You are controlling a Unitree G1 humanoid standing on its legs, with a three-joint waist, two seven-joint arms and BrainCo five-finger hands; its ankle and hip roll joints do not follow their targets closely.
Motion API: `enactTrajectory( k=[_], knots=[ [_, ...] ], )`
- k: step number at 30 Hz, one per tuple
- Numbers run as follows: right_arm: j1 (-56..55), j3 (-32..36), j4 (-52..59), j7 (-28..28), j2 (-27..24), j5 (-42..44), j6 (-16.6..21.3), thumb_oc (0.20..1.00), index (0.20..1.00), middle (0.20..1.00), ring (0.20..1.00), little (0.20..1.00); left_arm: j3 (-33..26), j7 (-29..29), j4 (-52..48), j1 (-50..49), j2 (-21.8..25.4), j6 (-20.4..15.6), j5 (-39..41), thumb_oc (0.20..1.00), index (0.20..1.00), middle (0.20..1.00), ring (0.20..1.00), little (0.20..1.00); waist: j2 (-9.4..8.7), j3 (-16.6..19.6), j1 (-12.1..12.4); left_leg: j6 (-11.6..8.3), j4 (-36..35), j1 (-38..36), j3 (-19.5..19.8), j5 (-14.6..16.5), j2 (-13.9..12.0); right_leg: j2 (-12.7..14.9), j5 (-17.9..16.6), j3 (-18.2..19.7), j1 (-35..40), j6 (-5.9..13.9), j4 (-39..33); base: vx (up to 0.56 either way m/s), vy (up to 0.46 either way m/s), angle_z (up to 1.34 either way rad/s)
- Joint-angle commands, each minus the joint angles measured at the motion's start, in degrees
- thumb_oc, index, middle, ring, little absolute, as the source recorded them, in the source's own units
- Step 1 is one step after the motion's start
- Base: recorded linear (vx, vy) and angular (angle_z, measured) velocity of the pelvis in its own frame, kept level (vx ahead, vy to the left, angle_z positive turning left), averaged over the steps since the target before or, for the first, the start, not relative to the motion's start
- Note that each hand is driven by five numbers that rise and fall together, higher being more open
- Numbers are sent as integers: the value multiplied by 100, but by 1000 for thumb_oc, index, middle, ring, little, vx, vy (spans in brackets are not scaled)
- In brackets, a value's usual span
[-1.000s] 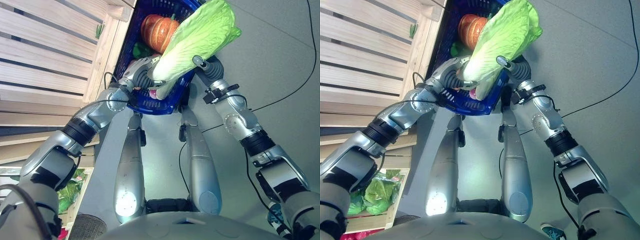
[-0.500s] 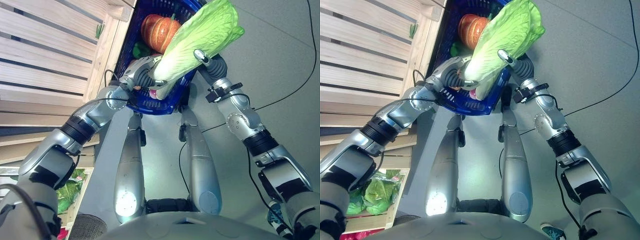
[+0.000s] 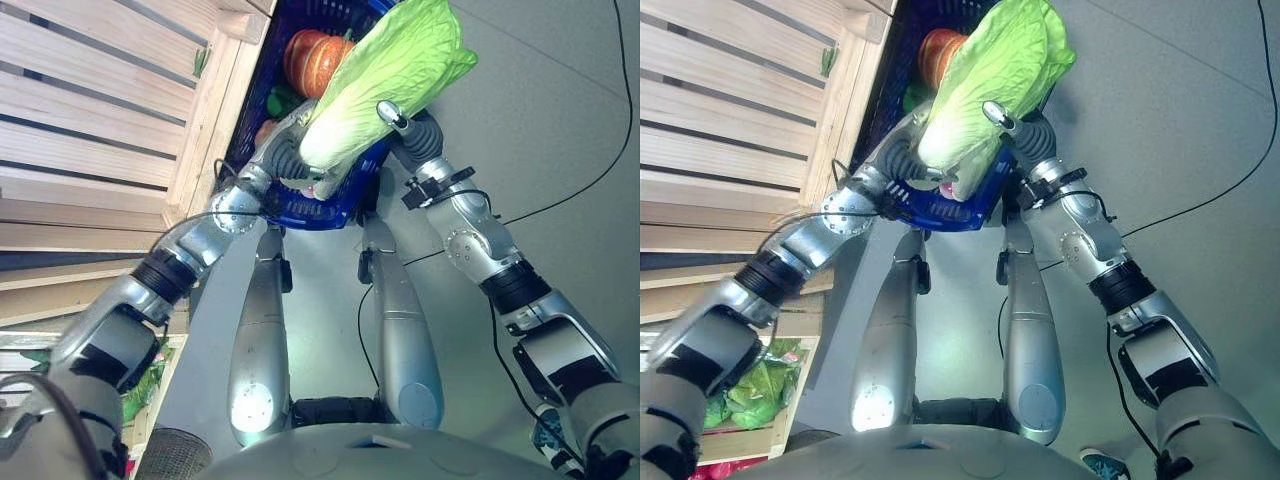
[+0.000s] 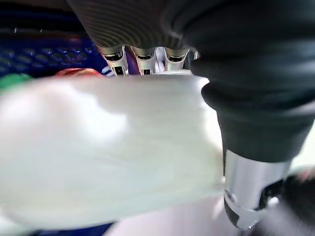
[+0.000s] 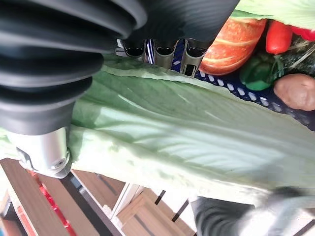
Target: Pick up fruits and vegetables into the basket
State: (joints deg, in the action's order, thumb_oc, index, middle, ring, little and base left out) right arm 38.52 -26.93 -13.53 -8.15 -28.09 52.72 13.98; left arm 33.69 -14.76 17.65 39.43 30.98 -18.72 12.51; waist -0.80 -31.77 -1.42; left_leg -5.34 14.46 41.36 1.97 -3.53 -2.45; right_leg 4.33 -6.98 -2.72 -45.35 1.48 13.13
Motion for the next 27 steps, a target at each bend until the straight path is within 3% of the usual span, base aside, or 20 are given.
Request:
enactTrajectory(
  k=[1,5,14,18,21,27],
  knots=[
    [-2,209,743,-216,258,-223,327,200,200,200,200,200,-586,-308,-390,-227,-247,-797,707,1000,1000,1000,1000,1000,-34,198,51,163,-355,-10,-138,-65,377,-198,377,-312,322,466,177,0,0,0],
    [-101,435,822,-220,375,-378,168,200,200,200,200,200,-1220,-589,-456,-443,-489,-1059,1079,1000,1000,1000,1000,1000,-36,198,78,174,-306,-14,-92,-44,416,-205,425,-322,329,429,230,0,0,0],
    [-168,659,882,-148,435,-570,-27,200,200,200,200,200,-1967,-1332,-376,-468,-610,-1052,1128,1000,1000,1000,1000,1000,-12,198,76,162,-229,-12,-60,-24,440,-216,529,-318,346,359,314,0,0,0],
    [-189,732,799,23,405,-812,-54,200,200,200,200,200,-2184,-1718,-145,-402,-572,-906,946,1000,1000,1000,1000,1000,2,198,53,154,-202,0,-69,-21,438,-231,570,-312,330,332,355,5,28,0],
    [-73,690,588,383,281,-926,-179,200,200,200,200,200,-2260,-1983,279,-239,-461,-606,719,1000,1000,1000,1000,1000,31,198,26,136,-169,9,-90,-22,422,-242,618,-295,314,315,412,9,54,-1],
    [177,524,144,729,104,-1035,-389,200,200,200,200,200,-2200,-2110,1085,-37,-290,-321,622,1000,1000,1000,1000,1000,77,198,15,111,-135,18,-128,-43,409,-250,656,-291,304,291,456,7,43,-3]
  ],
)
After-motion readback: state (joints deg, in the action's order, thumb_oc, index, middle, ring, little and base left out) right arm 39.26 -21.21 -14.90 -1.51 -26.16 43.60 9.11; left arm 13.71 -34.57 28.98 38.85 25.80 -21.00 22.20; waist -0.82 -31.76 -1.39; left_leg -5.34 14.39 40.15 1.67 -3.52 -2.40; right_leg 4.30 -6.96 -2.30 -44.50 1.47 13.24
